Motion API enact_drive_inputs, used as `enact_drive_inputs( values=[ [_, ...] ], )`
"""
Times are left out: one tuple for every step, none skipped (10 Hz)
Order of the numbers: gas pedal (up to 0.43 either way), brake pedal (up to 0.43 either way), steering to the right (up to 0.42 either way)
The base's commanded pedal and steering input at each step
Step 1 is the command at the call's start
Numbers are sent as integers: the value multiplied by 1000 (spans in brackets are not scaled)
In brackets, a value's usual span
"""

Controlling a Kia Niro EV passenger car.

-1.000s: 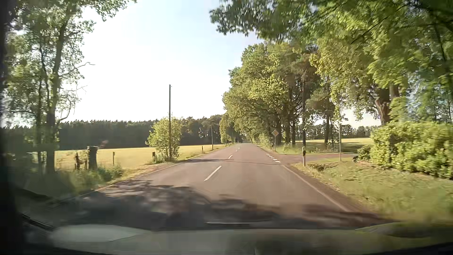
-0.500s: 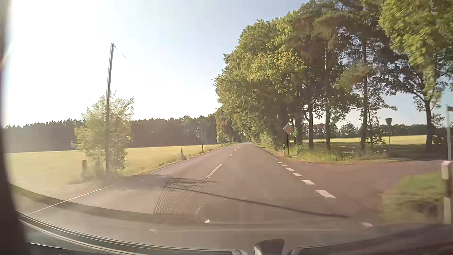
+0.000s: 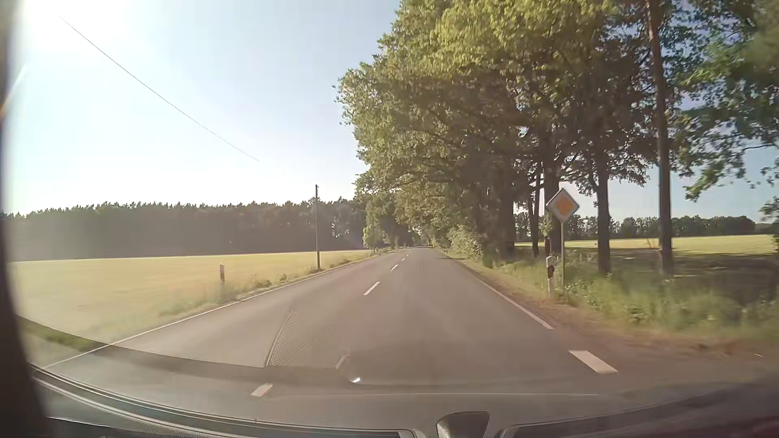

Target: Follow the waypoints while adhering to traffic rules and regulations

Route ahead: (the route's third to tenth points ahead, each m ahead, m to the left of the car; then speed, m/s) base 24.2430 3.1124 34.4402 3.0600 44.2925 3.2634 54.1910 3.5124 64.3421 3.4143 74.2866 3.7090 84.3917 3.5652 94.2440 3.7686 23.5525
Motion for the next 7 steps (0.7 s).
enact_drive_inputs(
  values=[
    [378,6,3],
    [378,6,2],
    [378,6,2],
    [378,6,2],
    [378,6,2],
    [370,6,2],
    [358,6,3]
  ],
)
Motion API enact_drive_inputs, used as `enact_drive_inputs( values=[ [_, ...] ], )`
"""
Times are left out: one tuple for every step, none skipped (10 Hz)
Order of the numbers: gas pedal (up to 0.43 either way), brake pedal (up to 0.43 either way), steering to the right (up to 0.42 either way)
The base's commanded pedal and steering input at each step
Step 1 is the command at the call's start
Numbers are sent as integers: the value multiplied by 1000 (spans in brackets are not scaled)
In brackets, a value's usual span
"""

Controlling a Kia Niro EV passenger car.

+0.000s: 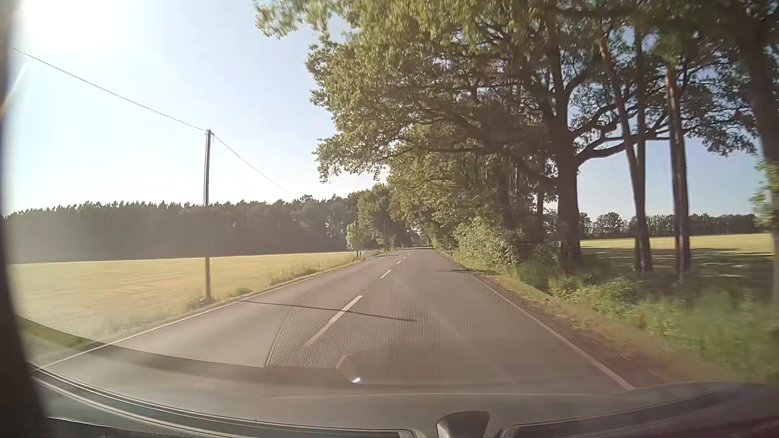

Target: Follow the waypoints while adhering to traffic rules and regulations

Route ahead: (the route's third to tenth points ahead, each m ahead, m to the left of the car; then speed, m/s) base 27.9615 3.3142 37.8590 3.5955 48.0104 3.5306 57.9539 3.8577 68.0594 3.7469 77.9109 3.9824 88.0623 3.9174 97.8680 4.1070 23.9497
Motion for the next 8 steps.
enact_drive_inputs(
  values=[
    [358,6,2],
    [350,6,3],
    [350,6,3],
    [350,6,2],
    [350,6,2],
    [350,6,2],
    [350,6,2],
    [390,6,2]
  ],
)
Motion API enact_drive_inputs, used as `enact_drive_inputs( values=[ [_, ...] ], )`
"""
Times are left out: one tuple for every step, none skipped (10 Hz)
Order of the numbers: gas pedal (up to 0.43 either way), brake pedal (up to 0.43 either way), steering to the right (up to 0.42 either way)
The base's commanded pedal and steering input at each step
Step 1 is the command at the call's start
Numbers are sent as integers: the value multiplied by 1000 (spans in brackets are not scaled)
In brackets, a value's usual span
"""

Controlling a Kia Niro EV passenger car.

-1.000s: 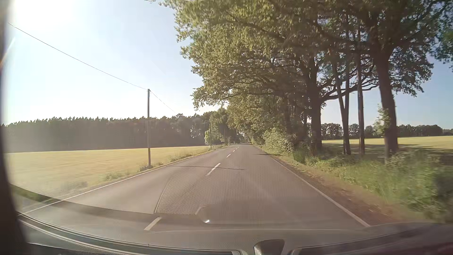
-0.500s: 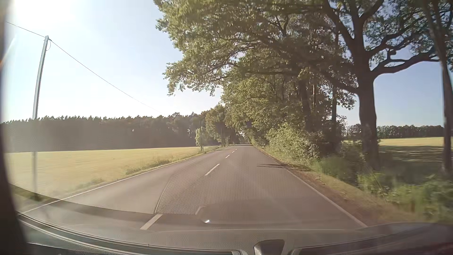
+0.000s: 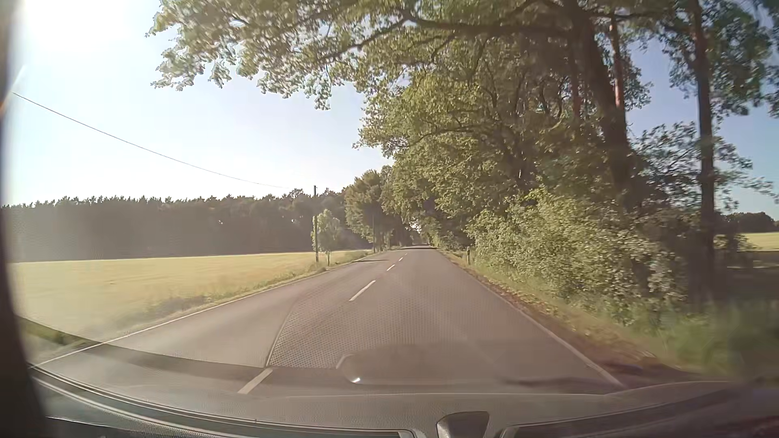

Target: Follow the waypoints while adhering to traffic rules and regulations

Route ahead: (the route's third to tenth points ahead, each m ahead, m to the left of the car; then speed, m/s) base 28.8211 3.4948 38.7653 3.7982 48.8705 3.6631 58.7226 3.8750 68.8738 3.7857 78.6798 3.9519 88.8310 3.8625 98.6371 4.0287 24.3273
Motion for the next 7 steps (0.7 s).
enact_drive_inputs(
  values=[
    [421,6,2],
    [421,6,2],
    [421,6,2],
    [429,6,1],
    [429,6,1],
    [429,6,1],
    [421,6,1]
  ],
)
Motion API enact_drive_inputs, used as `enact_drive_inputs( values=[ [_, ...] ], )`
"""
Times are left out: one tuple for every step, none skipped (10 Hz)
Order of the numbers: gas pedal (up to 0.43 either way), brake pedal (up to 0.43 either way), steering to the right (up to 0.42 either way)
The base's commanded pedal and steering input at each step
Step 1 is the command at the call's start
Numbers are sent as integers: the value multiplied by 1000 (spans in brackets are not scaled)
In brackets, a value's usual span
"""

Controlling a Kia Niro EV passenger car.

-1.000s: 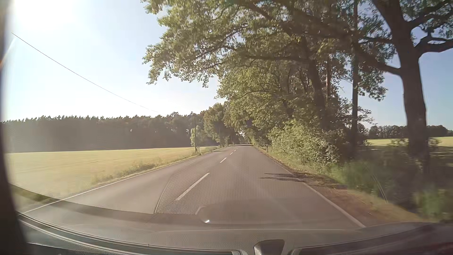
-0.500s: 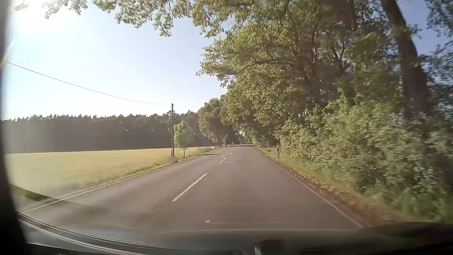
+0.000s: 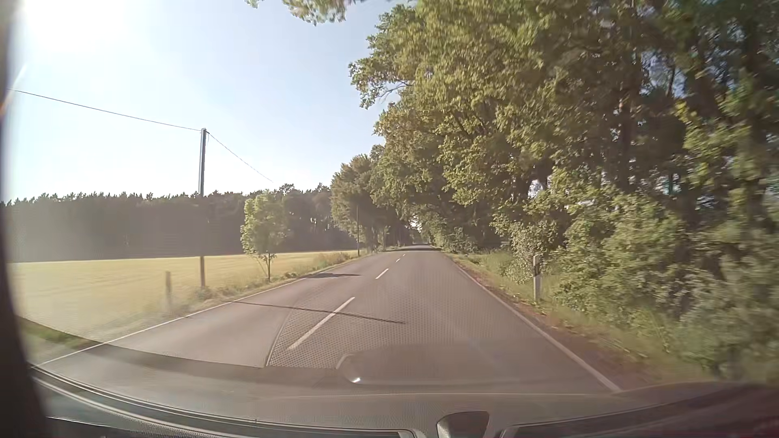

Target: Follow the waypoints while adhering to traffic rules and regulations

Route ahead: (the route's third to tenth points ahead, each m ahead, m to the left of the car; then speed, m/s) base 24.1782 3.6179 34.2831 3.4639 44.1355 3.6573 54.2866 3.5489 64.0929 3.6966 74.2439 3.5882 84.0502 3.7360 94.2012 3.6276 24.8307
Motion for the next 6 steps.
enact_drive_inputs(
  values=[
    [409,6,1],
    [409,6,1],
    [409,6,1],
    [390,6,1],
    [370,6,2],
    [358,6,1]
  ],
)
